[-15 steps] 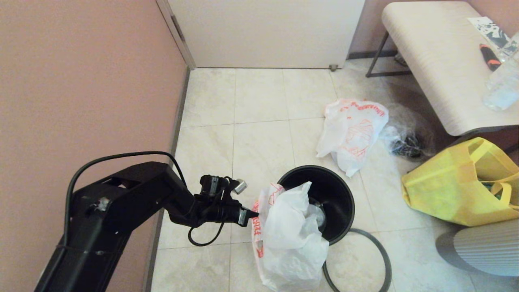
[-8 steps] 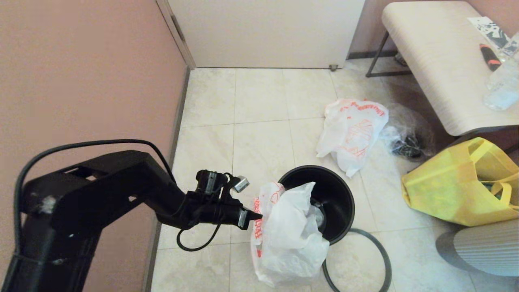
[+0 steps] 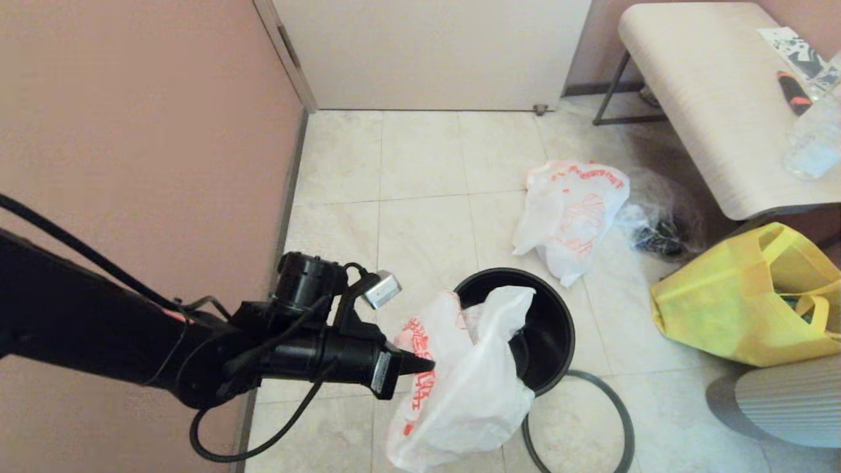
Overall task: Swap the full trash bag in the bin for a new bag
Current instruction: Put the new garbage bag on the trash can
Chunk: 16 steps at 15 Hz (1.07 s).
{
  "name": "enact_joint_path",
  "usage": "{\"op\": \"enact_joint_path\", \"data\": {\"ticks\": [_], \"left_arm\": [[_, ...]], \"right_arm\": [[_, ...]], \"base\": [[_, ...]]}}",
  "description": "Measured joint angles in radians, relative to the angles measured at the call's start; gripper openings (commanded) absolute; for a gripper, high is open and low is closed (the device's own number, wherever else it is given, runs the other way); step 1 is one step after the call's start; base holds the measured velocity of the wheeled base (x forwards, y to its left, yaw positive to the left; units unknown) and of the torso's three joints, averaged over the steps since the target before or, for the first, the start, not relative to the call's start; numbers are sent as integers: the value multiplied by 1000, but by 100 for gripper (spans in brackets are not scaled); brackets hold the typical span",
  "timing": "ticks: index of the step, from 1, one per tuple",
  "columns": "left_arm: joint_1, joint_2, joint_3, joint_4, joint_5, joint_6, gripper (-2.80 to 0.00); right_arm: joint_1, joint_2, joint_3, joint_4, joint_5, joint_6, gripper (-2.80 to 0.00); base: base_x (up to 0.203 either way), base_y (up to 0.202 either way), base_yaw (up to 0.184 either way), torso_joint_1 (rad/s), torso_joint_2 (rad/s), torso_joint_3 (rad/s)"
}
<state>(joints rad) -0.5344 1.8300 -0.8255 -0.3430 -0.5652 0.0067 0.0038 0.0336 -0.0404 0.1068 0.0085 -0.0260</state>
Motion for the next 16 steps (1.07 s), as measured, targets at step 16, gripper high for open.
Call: {"op": "enact_joint_path", "data": {"ticks": [16], "left_arm": [[-329,443,-1039,530,390,-130,-280]], "right_arm": [[0,-31,1,-3,-8,27,-280]], "base": [[0,0,0,0,0,0]]}}
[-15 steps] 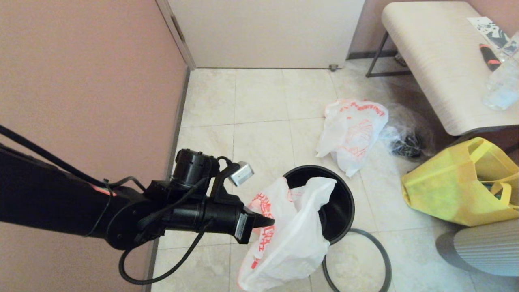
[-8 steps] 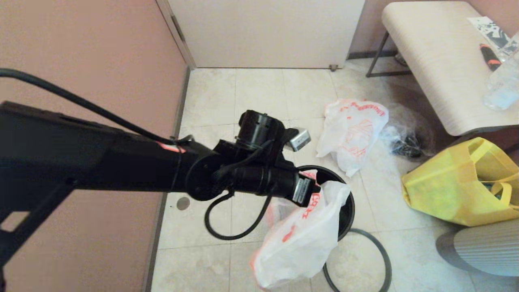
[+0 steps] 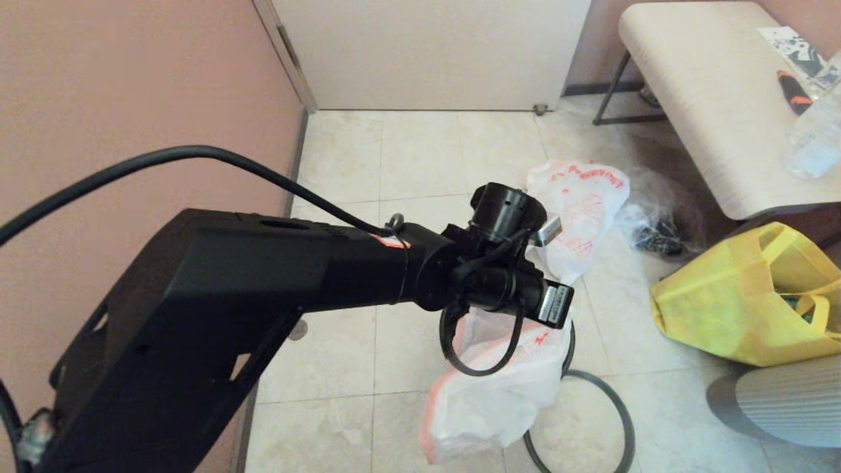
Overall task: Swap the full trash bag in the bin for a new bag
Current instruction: Put the new garbage bag on the trash can
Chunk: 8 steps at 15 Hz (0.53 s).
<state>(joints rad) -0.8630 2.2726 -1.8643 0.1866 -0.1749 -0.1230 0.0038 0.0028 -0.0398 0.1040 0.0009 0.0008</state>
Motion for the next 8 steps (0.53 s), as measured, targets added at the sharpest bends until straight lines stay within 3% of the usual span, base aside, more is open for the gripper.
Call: {"op": "enact_joint_path", "data": {"ticks": [2,4,8], "left_arm": [[-17,5,-2,1,5,-22,-280],[-36,-4,-7,2,8,-25,-280],[-80,-28,-10,17,70,-32,-280]], "right_arm": [[-5,0,-20,11,-32,-1,-280],[-5,18,-129,40,-54,-6,-280],[7,267,-322,65,-11,27,-280]], "base": [[0,0,0,0,0,0],[0,0,0,0,0,0],[0,0,0,0,0,0]]}}
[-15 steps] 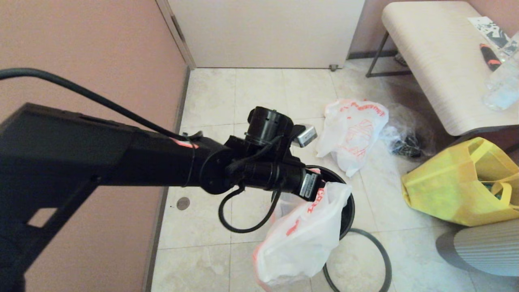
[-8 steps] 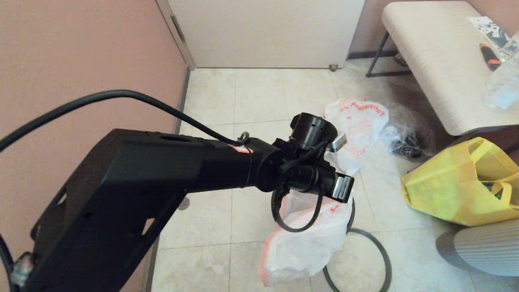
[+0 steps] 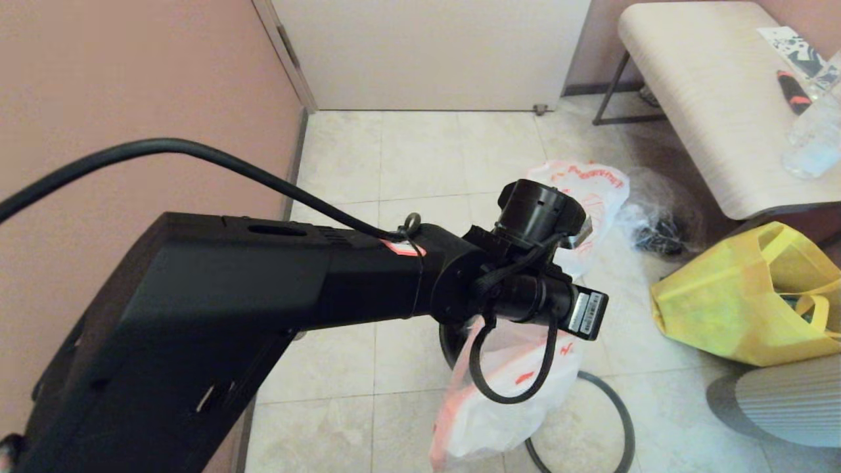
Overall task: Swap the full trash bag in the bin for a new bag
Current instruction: Put the new garbage bag on the trash can
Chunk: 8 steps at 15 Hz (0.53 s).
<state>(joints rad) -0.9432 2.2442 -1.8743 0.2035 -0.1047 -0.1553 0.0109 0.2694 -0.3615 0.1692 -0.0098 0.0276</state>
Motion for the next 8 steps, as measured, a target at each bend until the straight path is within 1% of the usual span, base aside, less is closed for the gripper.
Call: {"op": "enact_joint_path", "data": {"ticks": [2,5,8], "left_arm": [[-8,1,-24,14,3,2,-280],[-15,16,-55,12,3,2,-280],[-24,27,-65,-2,-6,7,-280]], "right_arm": [[9,195,-88,-11,57,35,-280],[68,481,-168,-41,143,95,-280],[147,733,-200,-166,178,172,-280]], "base": [[0,0,0,0,0,0],[0,0,0,0,0,0],[0,0,0,0,0,0]]}}
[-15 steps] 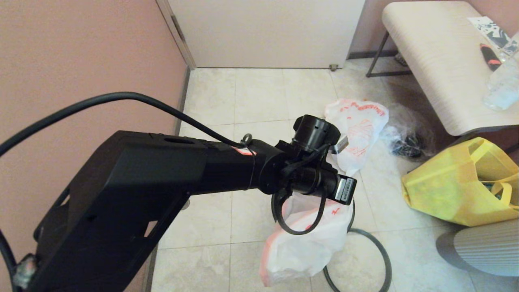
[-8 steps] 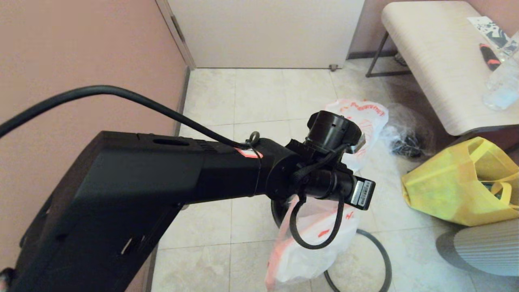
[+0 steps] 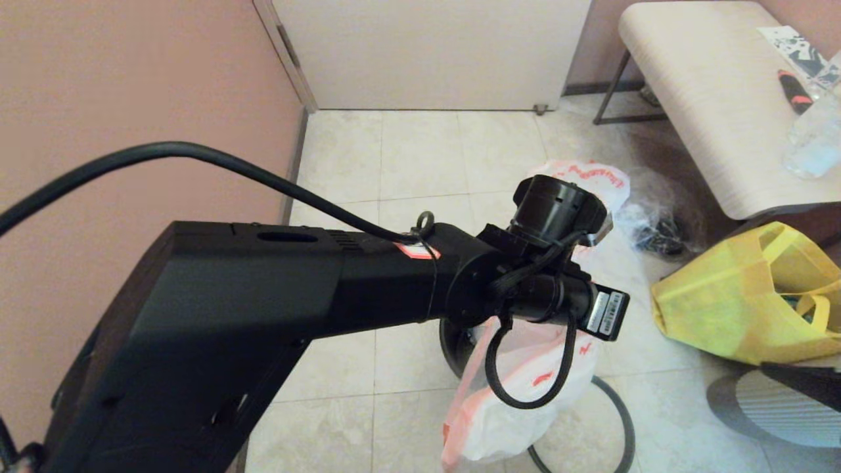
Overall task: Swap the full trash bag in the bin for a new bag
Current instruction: Put the new garbage bag on the trash can
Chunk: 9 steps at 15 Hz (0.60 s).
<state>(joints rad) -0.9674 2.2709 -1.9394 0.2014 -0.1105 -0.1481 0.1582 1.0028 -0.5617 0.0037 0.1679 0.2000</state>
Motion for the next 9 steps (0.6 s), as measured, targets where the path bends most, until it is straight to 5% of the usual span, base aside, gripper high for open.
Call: {"op": "enact_joint_path", "data": {"ticks": [5,6,9], "left_arm": [[6,29,-4,-33,-15,1,-280],[7,33,-4,-33,-19,0,-280],[11,37,-4,-31,-22,-1,-280]], "right_arm": [[100,298,-26,-253,13,31,-280],[123,335,-28,-289,14,32,0],[181,415,-33,-394,37,33,0]], "base": [[0,0,0,0,0,0],[0,0,0,0,0,0],[0,0,0,0,0,0]]}}
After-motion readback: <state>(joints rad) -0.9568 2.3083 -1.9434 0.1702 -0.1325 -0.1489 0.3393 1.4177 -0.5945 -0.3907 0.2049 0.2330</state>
